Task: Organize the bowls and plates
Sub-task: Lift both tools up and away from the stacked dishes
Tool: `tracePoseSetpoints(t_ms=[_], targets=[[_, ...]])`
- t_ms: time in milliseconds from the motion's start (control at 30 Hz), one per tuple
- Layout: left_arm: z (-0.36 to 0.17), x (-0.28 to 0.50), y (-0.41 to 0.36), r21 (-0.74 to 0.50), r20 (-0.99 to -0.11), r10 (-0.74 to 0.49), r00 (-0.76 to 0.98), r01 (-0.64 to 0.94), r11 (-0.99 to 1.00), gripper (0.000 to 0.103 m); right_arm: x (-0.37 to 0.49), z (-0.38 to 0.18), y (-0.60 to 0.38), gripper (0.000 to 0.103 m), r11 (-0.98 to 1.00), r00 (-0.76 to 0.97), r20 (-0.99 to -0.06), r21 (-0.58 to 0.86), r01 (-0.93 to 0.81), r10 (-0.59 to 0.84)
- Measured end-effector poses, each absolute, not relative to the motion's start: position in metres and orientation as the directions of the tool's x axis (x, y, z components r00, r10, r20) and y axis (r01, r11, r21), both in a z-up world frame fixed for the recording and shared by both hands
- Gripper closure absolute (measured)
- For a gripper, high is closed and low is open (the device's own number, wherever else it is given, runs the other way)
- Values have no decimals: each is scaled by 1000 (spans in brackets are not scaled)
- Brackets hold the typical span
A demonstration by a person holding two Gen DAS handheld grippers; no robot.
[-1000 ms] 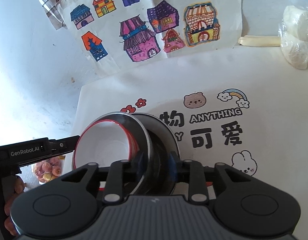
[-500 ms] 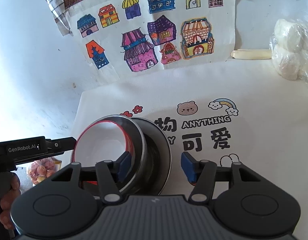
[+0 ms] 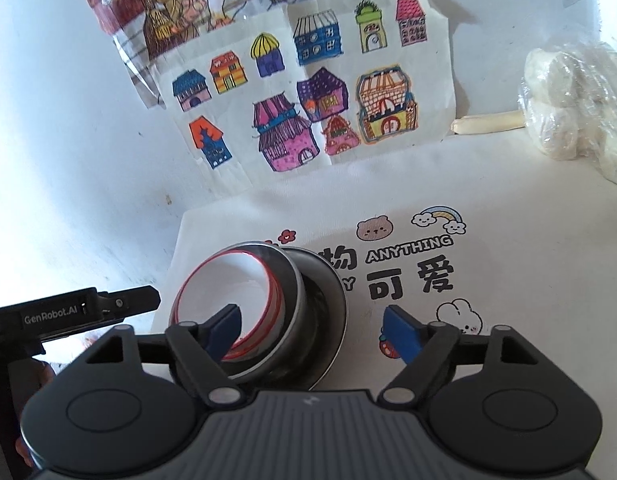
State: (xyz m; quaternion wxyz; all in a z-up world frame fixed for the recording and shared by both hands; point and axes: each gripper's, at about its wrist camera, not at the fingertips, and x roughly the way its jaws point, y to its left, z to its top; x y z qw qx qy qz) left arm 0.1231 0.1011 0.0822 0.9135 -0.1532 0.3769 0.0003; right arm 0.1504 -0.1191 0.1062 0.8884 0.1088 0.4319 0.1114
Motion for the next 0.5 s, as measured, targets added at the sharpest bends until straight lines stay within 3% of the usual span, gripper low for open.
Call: tracePoseSetpoints(t_ms=[200, 500], targets=[[91, 100, 98, -273, -647, -103, 755, -104, 956, 2, 131, 111, -125, 10, 943, 636, -711, 320, -88, 300], [94, 65, 95, -244, -607, -73, 792, -98, 965, 1, 92, 117, -132, 0, 929, 710, -635, 363, -74, 305]])
